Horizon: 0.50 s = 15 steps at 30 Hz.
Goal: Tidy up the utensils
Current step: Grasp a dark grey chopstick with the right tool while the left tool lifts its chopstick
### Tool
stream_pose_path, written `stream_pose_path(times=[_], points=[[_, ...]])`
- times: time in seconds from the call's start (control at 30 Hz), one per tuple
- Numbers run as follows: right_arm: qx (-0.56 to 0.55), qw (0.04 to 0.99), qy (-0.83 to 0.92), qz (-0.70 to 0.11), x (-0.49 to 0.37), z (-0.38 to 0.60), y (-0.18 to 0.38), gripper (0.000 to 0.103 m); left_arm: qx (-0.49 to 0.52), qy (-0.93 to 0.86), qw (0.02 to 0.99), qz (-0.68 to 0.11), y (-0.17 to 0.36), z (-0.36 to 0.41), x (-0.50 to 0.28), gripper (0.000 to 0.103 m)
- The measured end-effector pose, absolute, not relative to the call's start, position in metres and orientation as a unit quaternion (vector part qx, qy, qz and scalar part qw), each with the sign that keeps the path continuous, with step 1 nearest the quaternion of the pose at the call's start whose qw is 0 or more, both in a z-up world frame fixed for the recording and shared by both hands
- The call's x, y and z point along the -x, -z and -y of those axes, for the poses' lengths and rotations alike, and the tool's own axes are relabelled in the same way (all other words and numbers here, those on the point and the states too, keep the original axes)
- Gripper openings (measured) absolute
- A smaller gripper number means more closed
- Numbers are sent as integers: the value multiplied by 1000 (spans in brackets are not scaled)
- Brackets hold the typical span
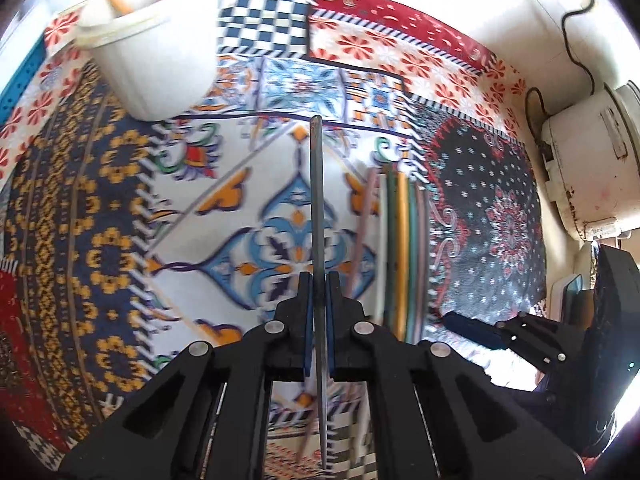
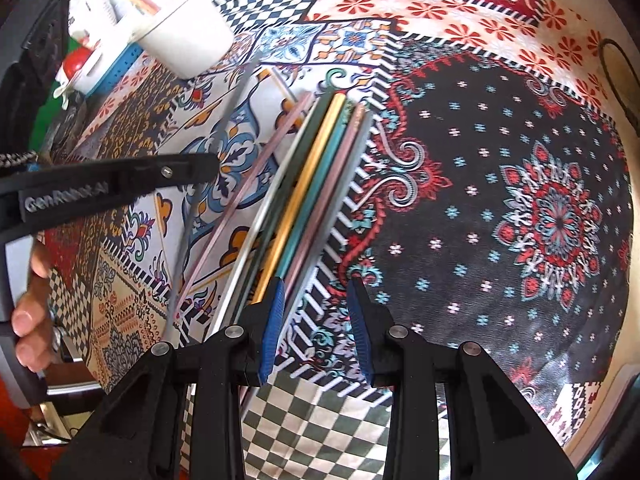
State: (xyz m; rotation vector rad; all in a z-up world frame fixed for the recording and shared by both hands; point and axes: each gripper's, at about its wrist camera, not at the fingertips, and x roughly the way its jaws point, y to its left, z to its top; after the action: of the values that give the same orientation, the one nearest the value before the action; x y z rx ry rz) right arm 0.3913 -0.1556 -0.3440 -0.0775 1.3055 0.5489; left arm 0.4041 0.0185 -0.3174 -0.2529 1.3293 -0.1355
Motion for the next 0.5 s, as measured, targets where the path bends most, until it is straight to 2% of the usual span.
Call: stream_pose_path(times=[0.2,0.23,0.3,0.5], points=[[97,783,-212,-576,-393,154,344,29,123,32,776,-618,321,-51,-391,4],[104,786,-208,-573,-395,156,344,26,122,28,777,-618,322,-54,-388,4],[116,787,-199,-572,-399,161,344,26,121,24,777,-617,322,-58,-384,4],[89,782,-204,-582,-422,172,342,25,119,25,775,-620,325,-60,-379,4]])
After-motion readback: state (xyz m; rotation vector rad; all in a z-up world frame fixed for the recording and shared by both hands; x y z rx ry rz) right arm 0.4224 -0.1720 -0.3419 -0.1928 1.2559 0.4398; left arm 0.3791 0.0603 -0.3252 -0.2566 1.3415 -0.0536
